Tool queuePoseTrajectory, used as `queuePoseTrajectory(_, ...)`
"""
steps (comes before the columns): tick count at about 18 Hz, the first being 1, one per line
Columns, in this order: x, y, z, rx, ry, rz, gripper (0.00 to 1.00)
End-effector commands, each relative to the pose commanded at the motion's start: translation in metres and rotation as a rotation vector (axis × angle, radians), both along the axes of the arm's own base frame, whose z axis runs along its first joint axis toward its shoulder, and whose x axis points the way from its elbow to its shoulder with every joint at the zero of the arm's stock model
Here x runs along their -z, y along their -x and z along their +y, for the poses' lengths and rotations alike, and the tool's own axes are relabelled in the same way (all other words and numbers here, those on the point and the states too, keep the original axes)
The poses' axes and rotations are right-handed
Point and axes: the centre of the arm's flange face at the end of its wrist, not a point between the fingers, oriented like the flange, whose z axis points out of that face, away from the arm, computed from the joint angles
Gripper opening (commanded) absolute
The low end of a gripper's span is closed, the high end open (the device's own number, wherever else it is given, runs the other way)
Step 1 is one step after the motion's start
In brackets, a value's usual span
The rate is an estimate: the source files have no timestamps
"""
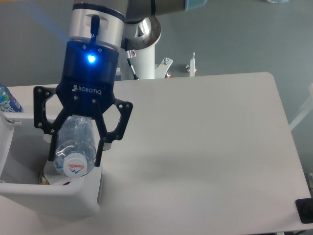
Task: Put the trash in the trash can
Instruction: 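Lower the bottle into the bin and open the gripper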
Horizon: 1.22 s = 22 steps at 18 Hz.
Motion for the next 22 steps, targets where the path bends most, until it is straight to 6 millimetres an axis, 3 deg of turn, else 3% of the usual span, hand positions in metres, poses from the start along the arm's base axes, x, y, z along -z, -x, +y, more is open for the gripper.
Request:
queuePoseTrajectory(6, 0.002, -0.004, 0.003, 0.009, 0.002, 0.002, 0.2)
queuePoseTrajectory(10, 0.007, -0.003, 0.006, 0.013, 0.008, -0.002, 0.13)
queuePoseTrajectory(13, 0.008, -0.013, 0.01, 0.027, 0.01, -0.003, 0.13)
queuePoseTrajectory(14, 0.01, -0.013, 0.01, 0.027, 0.013, -0.005, 0.05)
queuePoseTrajectory(17, 0.01, -0.016, 0.011, 0.032, 0.014, -0.006, 0.04)
queuePoseTrajectory(22, 0.023, -0.018, 0.012, 0.039, 0.035, -0.017, 0.0)
